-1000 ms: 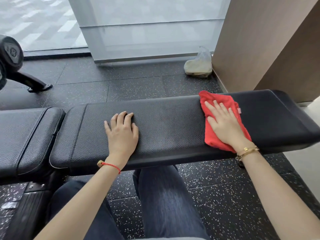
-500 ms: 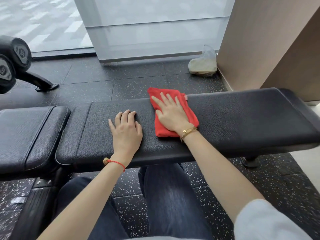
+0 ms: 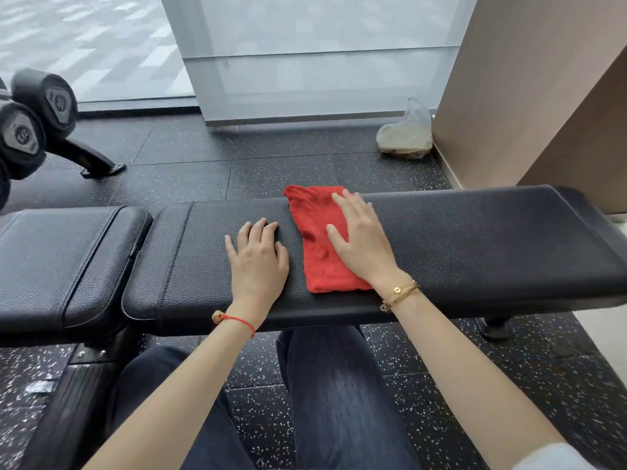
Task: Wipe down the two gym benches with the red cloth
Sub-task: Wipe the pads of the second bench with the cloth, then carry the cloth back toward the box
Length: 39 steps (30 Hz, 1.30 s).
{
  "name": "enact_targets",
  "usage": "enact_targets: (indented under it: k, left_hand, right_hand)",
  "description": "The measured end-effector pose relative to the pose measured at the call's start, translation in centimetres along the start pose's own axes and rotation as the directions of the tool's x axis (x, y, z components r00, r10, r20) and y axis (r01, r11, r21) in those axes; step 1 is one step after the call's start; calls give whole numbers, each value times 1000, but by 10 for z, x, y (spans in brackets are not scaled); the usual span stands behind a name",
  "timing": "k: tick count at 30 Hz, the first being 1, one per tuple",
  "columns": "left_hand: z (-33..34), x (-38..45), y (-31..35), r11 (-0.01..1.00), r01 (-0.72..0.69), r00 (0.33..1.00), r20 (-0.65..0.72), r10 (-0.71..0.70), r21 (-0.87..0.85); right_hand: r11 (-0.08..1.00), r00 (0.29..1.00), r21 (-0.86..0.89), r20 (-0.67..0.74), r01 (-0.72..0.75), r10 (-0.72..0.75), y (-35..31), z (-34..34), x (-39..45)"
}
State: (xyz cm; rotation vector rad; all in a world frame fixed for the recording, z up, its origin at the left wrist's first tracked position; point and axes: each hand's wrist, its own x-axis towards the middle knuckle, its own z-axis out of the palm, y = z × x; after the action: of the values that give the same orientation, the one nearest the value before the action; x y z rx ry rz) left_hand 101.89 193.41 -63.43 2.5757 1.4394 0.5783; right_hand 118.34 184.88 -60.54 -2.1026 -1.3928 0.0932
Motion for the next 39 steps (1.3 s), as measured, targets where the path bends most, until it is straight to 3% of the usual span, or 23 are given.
enact_targets:
  k: [4,7,14,20,25,39]
  left_hand:
    - [1,0,0,1000,7,1000,-2,-7,6]
    - [1,0,0,1000,9,1000,-4,-9,0]
    - [0,1,1,1000,21,1000,-2,-21,-17]
    - [-2,1,2,999,27,1000,-8,-27,-41]
    - [-7,-2,2,995,10,997,-72,-17,-99]
    - [-33,2,-42,962,-35,991,-130,-1,-271]
  right_hand:
    - [970,990,-195,-34,-142,138,18,-8,-10]
    - [954,980,-230,1,-191,197,24,-5,-18]
    - [986,985,-17,-47,-165,164,16,5,-18]
    - [993,994,67,-54,-94,98,2,4,-12]
    - [980,989,164,-78,-111,125,-6,3,-8]
    - [808,976,577,-75,-123,203,-53,13,7]
